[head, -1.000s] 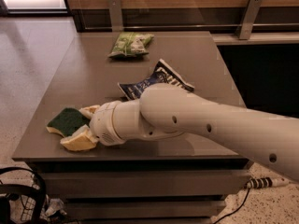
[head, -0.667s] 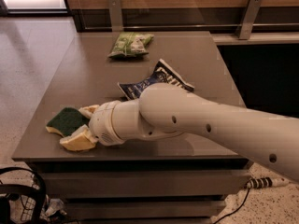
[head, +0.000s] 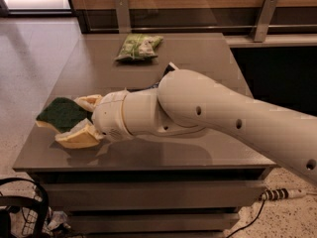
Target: Pick sponge
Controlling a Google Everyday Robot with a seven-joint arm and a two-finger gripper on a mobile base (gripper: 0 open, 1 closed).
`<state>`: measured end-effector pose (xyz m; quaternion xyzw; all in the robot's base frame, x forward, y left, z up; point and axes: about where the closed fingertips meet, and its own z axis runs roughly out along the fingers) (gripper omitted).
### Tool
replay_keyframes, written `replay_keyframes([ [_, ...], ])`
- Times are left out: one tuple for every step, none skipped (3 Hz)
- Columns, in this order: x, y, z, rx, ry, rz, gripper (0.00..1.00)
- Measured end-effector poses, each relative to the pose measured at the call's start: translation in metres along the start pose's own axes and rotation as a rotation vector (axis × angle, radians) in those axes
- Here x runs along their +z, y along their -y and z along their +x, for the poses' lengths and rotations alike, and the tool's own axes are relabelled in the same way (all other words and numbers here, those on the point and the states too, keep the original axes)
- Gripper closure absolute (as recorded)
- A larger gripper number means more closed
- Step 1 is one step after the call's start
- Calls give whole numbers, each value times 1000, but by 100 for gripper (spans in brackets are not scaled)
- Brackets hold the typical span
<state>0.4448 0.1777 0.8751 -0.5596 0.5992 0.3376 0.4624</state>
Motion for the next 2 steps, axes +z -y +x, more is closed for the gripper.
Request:
replay_keyframes([
  [-16,1,-31,-59,44,-8,100],
  [-22,1,-49,-91,57,-11,100],
])
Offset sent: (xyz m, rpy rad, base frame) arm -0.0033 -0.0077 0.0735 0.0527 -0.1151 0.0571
